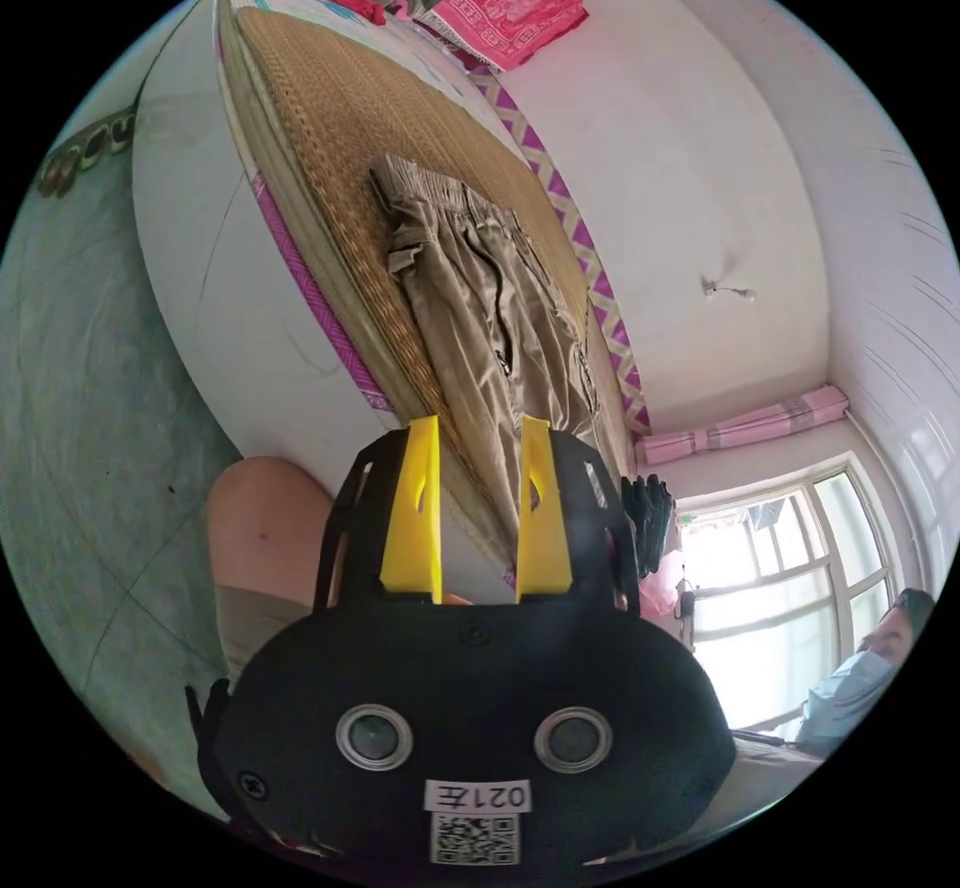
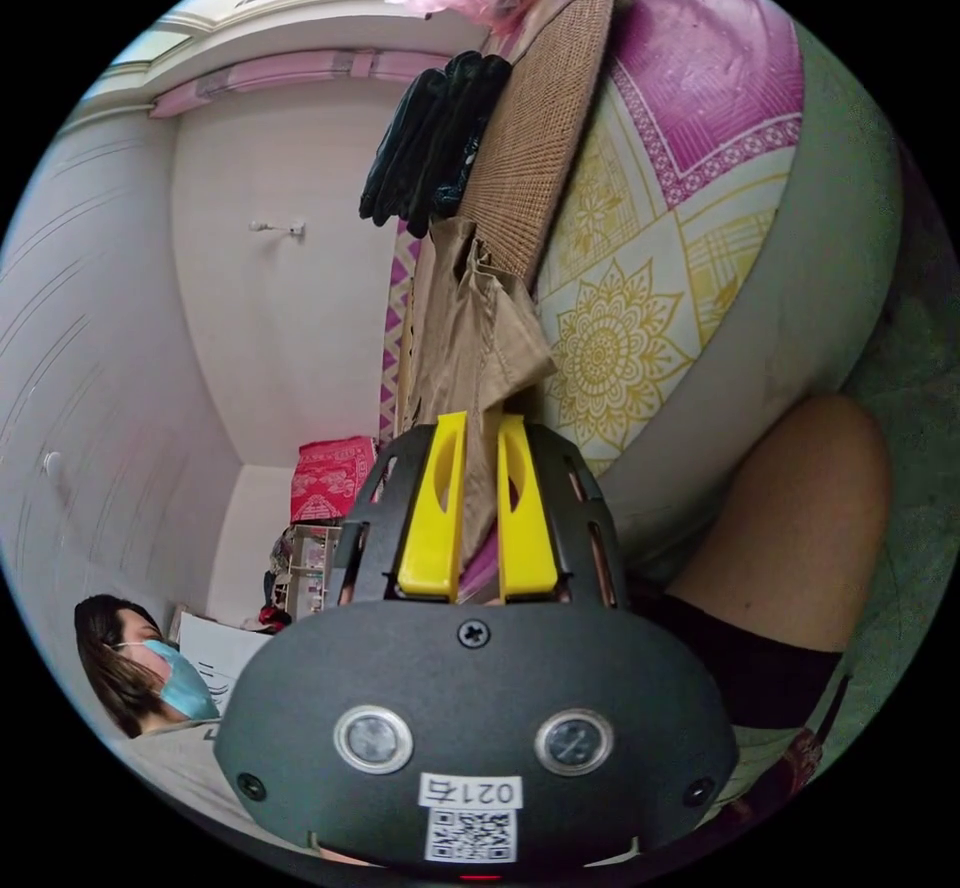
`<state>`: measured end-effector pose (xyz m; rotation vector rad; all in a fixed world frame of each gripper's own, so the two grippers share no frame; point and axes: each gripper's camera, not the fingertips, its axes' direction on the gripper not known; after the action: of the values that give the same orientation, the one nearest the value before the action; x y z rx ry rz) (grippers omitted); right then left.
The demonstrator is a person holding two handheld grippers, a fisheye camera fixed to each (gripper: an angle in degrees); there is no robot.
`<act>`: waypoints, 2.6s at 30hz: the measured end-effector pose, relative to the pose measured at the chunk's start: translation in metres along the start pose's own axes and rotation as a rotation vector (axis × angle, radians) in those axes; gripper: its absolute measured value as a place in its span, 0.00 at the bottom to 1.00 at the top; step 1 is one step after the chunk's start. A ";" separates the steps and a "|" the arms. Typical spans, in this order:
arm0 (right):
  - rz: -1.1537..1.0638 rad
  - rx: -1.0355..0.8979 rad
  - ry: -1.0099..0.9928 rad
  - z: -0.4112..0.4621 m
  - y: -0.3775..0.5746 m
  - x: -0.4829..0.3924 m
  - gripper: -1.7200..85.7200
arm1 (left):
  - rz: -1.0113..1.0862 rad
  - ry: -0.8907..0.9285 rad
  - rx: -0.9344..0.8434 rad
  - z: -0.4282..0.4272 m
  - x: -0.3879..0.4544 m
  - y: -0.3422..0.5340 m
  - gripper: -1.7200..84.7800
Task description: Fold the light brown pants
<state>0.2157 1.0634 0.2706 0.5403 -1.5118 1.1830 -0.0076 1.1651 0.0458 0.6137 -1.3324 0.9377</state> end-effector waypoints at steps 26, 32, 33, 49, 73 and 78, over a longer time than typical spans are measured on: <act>0.010 -0.012 -0.025 0.061 0.012 0.074 0.07 | 0.002 0.027 -0.112 0.110 -0.100 -0.014 0.09; -0.008 -0.047 -0.110 0.077 0.010 0.080 0.02 | 0.105 0.020 -0.132 0.129 -0.100 0.003 0.01; -0.037 -0.065 -0.134 0.080 0.007 0.072 0.02 | 0.125 0.021 -0.135 0.131 -0.096 0.005 0.01; -0.258 -0.265 0.034 0.395 -0.263 -0.067 0.01 | 0.533 -0.257 -0.402 0.469 0.135 -0.168 0.01; -0.920 -0.355 0.442 0.571 -0.160 -0.090 0.06 | 0.877 0.053 -0.455 0.628 0.119 0.036 0.02; -1.167 -0.436 0.903 0.639 -0.098 -0.054 0.03 | 1.123 -0.184 -0.596 0.666 0.142 0.148 0.01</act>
<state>0.0173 0.4472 0.3139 0.3833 -0.4342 0.0794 -0.4908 0.7193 0.2773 -0.6145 -2.0440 1.2622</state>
